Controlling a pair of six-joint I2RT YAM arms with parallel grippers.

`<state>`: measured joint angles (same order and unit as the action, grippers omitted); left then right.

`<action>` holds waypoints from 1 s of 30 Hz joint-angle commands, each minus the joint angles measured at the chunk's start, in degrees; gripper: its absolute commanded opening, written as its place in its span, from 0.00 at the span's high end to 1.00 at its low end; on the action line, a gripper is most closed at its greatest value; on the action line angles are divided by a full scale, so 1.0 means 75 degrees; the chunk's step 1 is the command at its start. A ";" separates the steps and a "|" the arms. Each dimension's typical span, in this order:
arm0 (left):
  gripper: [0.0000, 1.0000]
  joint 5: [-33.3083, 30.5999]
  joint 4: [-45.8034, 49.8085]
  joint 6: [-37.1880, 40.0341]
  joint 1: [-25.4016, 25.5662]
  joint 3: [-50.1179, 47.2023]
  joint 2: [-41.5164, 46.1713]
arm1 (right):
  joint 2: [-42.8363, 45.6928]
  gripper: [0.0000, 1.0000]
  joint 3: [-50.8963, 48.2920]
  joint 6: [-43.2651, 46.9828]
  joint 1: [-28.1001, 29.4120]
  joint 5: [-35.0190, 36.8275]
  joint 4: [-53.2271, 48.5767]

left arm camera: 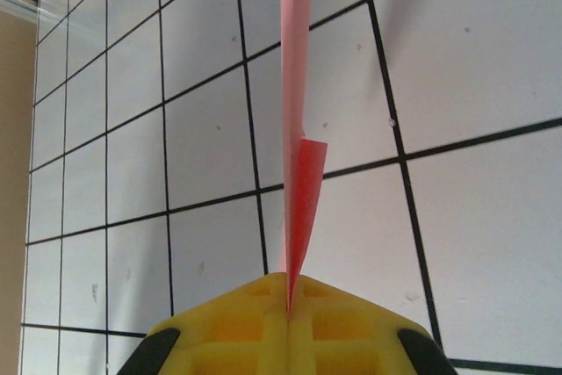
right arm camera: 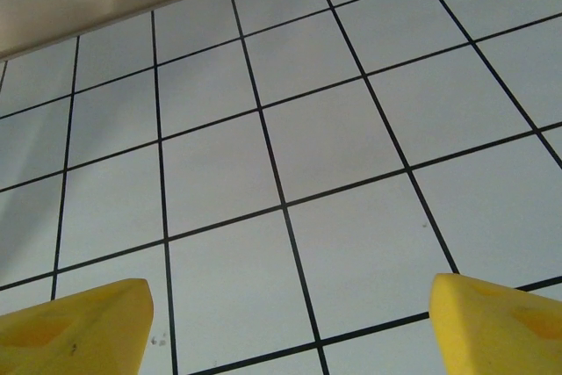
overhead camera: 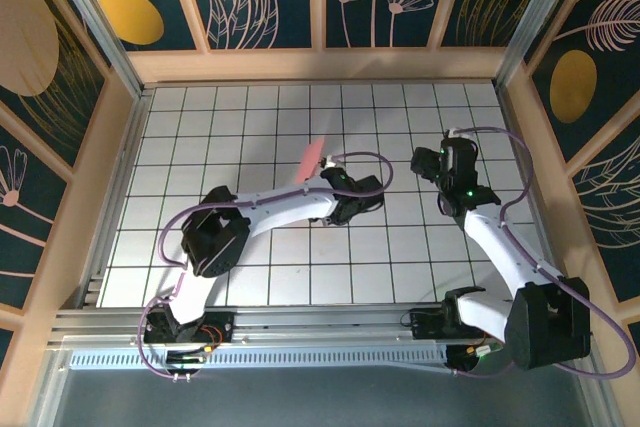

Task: Fold a paper plane with a square sheet of paper (fold left side to right side)
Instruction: Turn over the paper at the center of the table.

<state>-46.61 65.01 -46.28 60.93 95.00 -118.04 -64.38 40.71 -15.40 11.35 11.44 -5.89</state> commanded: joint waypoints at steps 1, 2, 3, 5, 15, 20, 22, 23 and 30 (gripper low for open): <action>1.00 0.0052 0.0507 -0.0707 0.0038 0.0251 -0.0287 | 0.0015 0.18 -0.0098 -0.0116 -0.0106 -0.0181 0.0175; 1.00 0.0310 0.0308 -0.0672 0.0044 0.0194 -0.0369 | 0.0023 0.18 -0.0117 -0.0137 -0.0115 -0.0229 0.0207; 1.00 0.0573 0.0074 -0.0611 0.0044 0.0136 -0.0408 | 0.0018 0.18 -0.0129 -0.0144 -0.0128 -0.0265 0.0233; 1.00 0.1390 -0.0602 -0.0358 0.0028 -0.0006 -0.0420 | 0.0007 0.18 -0.0177 -0.0182 -0.0143 -0.0381 0.0290; 0.93 0.4923 -0.3745 -0.0077 -0.0822 -0.1459 0.0379 | -0.0082 0.18 -0.0302 -0.0306 -0.0194 -0.0945 0.0306; 0.83 0.5763 -0.4511 -0.0037 -0.1050 -0.1552 0.0335 | -0.0092 0.18 -0.0377 -0.0373 -0.0203 -0.1169 0.0353; 0.75 0.5966 -0.4699 -0.0028 -0.1123 -0.1545 0.0294 | -0.0102 0.18 -0.0368 -0.0366 -0.0202 -0.1221 0.0333; 0.72 0.6011 -0.4735 -0.0011 -0.1140 -0.1530 0.0273 | -0.0111 0.18 -0.0365 -0.0342 -0.0203 -0.1253 0.0311; 0.50 0.6701 -0.5390 0.0044 -0.1315 -0.1539 0.0414 | -0.0184 0.18 -0.0341 -0.0269 -0.0212 -0.1362 0.0213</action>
<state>-0.93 28.58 -46.17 52.01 83.66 -117.34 -65.17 38.54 -17.06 10.15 1.96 -4.97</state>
